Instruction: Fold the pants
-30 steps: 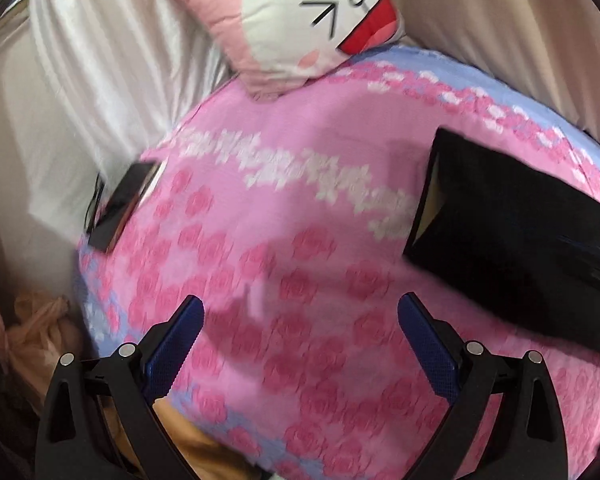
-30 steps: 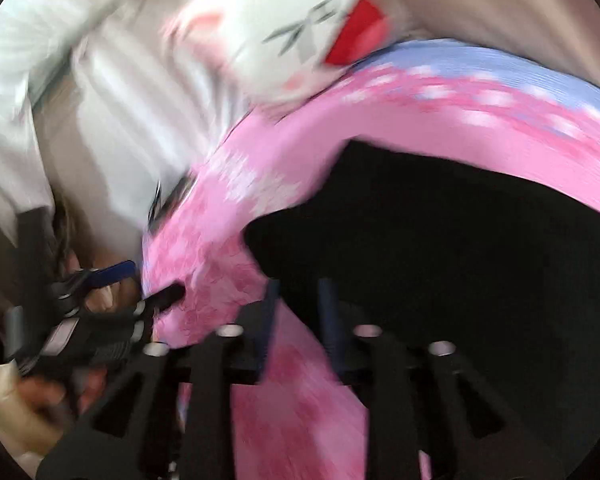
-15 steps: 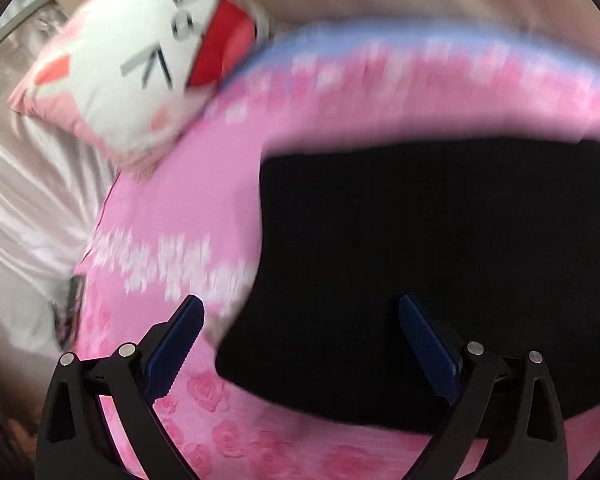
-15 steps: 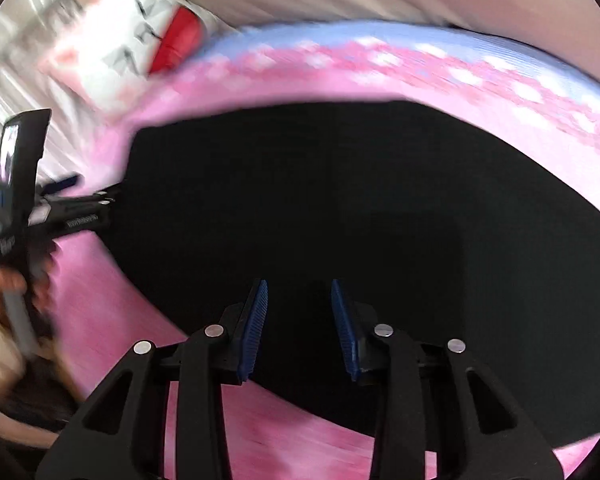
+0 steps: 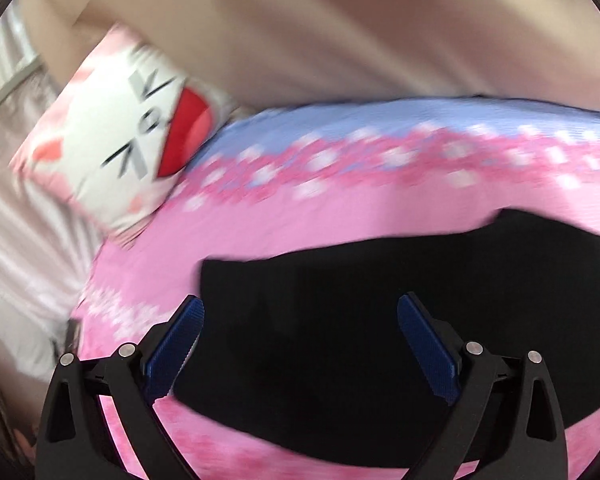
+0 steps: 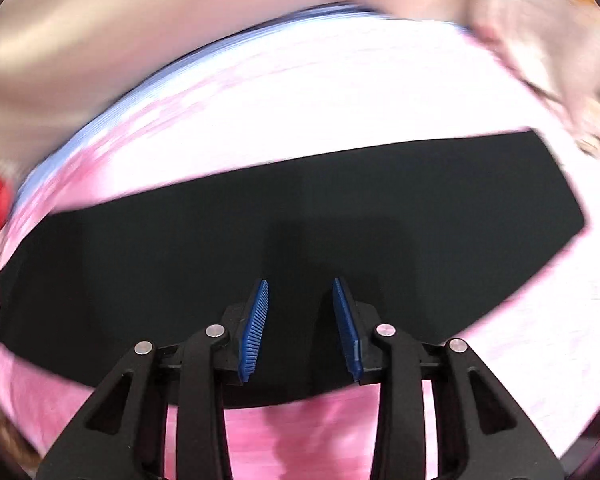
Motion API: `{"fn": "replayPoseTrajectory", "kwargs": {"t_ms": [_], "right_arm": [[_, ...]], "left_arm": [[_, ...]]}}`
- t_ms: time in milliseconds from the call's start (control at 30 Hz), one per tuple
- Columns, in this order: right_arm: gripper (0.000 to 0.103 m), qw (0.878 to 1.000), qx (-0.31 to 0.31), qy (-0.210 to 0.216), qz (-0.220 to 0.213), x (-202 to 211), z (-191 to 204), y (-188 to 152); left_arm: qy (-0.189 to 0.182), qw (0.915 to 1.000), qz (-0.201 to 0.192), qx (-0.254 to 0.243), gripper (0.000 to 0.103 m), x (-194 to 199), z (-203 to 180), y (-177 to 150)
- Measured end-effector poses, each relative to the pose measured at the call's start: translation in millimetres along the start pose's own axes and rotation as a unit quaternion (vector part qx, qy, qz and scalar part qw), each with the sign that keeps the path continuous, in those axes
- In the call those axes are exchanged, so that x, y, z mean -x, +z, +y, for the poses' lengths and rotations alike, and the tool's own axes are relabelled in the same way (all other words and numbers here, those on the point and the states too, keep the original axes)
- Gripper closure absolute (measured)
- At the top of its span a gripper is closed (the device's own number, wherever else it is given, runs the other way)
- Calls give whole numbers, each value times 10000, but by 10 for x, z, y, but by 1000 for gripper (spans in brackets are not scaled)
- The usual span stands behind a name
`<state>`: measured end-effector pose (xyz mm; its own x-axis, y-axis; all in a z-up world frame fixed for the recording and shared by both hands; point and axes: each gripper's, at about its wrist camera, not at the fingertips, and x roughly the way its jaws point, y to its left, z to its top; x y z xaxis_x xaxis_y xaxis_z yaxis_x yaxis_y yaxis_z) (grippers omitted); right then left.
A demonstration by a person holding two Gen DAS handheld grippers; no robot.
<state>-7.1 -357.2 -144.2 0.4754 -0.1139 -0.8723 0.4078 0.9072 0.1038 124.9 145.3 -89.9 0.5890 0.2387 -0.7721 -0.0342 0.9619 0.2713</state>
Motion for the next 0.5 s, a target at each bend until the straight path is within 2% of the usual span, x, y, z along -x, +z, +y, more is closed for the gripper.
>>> {"fn": "replayPoseTrajectory", "kwargs": {"t_ms": [67, 200, 300, 367, 500], "right_arm": [[71, 9991, -61, -410, -105, 6, -501, 49], [69, 9884, -1047, -1033, -371, 165, -1545, 130], [68, 9909, -1086, -542, -586, 314, -1705, 255], [63, 9950, -774, -381, -507, 230, -1754, 344], [63, 9985, -467, -114, -248, -37, -1850, 493]], "left_arm": [[-294, 9995, -37, -127, 7, 107, -352, 90], [-805, 9953, -61, -537, 7, 372, -1206, 138], [-1072, 9897, 4, -949, 7, 513, -1760, 70], [-1223, 9856, 52, -1170, 7, 603, -2109, 32], [-1470, 9778, 105, -1489, 7, 792, -2631, -19]]}}
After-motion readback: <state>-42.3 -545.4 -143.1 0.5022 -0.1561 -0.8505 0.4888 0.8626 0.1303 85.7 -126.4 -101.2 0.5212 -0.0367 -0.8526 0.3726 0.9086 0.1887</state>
